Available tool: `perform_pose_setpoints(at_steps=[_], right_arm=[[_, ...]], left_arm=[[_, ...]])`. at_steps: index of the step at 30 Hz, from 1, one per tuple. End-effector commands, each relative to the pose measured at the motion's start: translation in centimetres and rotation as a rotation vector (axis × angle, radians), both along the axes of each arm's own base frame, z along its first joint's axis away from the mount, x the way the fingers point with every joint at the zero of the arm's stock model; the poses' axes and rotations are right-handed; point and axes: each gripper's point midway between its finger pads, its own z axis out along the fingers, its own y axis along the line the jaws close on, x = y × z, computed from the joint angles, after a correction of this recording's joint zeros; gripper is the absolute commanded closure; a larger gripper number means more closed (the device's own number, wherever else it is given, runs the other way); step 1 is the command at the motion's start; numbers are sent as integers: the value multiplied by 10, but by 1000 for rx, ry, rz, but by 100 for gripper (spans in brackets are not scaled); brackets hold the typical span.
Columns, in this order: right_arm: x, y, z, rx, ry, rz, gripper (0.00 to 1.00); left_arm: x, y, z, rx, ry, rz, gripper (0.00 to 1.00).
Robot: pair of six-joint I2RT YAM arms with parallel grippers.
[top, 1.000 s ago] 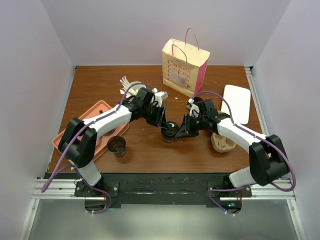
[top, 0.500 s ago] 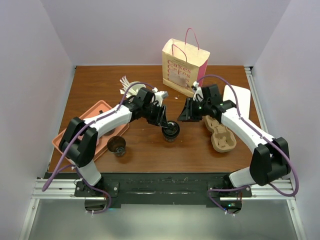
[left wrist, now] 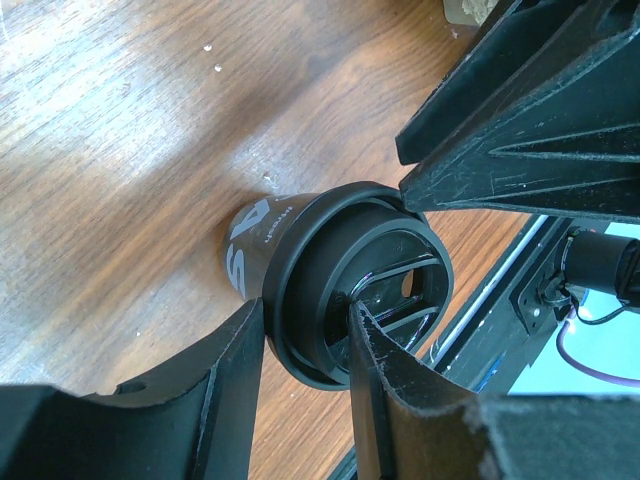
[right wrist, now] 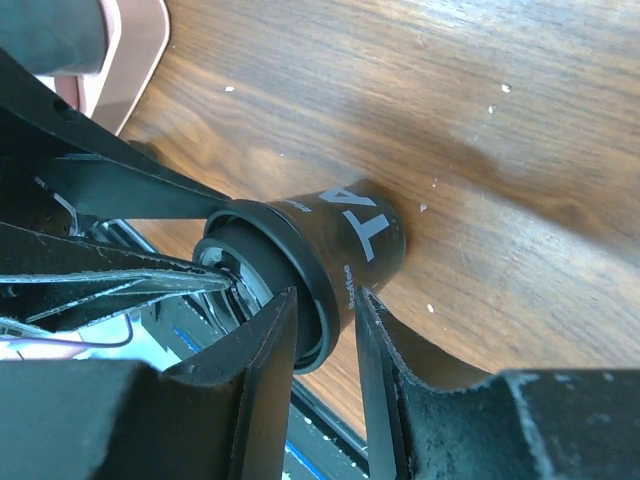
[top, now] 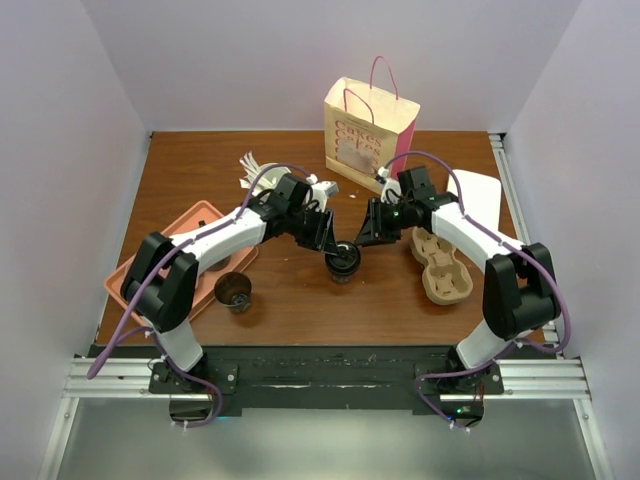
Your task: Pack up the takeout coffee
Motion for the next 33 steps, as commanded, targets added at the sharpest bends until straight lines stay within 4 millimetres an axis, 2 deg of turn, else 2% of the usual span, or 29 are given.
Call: perform_pose_setpoints(at_steps=[1, 5, 9, 14, 24, 33], right_arm=[[3, 7, 7, 55, -45, 56, 66], [-2, 6, -7, 48, -22, 78, 66], [-13, 2, -29, 32, 25, 86, 67], [-21, 2, -43, 38, 57, 84, 68], [-46, -20, -84, -68, 146, 34, 76], [-50, -32, -98, -136, 144, 14, 77]], left_arm=[[-30, 55, -81, 328, 138, 14, 61], [-31, 55, -83, 331, 143, 15, 61], [-31, 55, -83, 330, 143, 18, 62], [-33, 57, -85, 334, 149, 24, 62], [-38, 60, -89, 343, 163, 30, 62], [-46, 68, -99, 376, 180, 37, 62]])
